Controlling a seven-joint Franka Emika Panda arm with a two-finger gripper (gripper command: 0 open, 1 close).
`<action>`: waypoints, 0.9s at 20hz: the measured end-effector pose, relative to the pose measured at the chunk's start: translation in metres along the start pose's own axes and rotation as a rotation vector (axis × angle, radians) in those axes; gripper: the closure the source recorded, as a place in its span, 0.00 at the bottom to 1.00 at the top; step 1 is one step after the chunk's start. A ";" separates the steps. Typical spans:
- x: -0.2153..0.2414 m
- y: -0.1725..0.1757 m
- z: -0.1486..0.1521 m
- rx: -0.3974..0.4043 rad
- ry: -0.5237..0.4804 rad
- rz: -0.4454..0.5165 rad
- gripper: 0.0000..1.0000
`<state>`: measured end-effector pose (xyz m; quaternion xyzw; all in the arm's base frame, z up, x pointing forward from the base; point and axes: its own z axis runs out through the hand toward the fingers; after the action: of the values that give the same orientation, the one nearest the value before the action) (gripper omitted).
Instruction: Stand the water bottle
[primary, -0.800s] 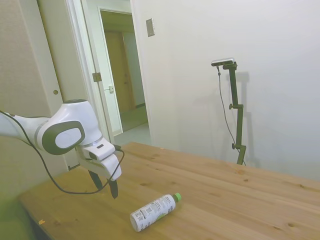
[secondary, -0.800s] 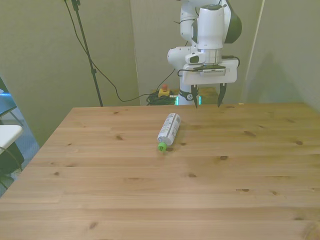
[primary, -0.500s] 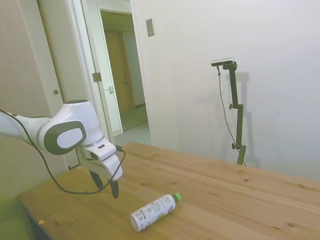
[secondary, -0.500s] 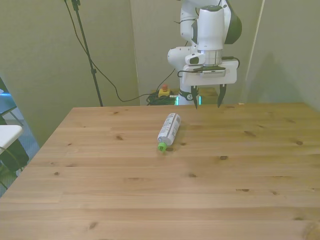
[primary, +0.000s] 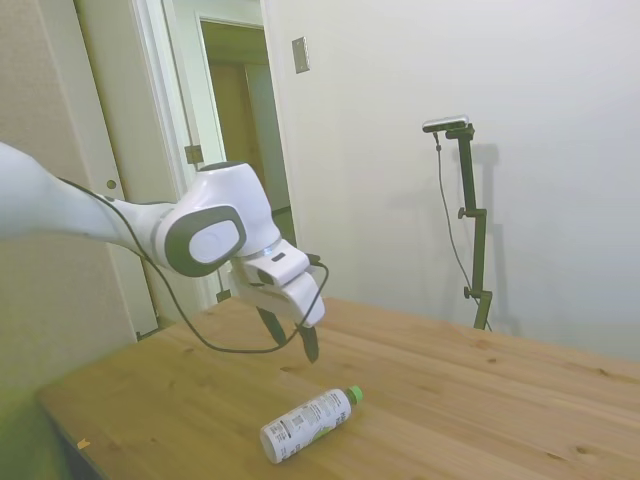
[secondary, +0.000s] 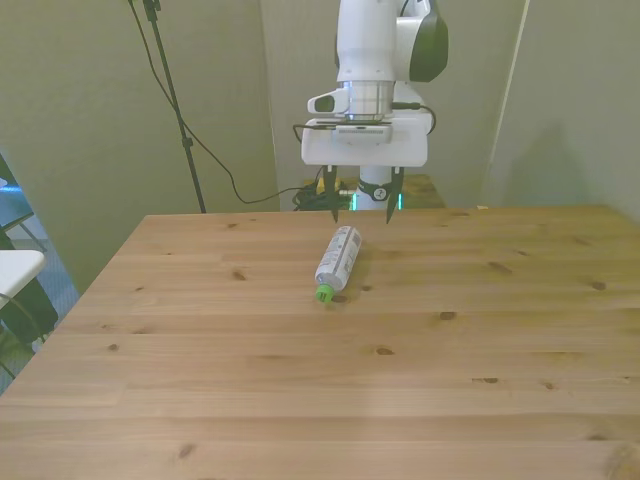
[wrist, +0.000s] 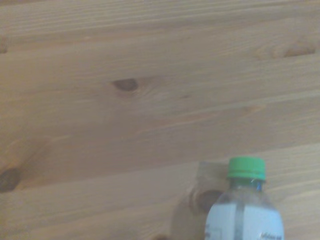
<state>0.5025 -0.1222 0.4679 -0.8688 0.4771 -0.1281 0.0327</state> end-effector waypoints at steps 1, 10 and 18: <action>0.009 0.001 0.007 -0.002 0.005 0.013 0.00; 0.051 0.000 0.075 -0.039 0.014 0.053 0.00; 0.052 -0.004 0.104 -0.070 -0.008 0.047 0.00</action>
<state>0.5583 -0.1703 0.3783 -0.8586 0.5013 -0.1070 0.0071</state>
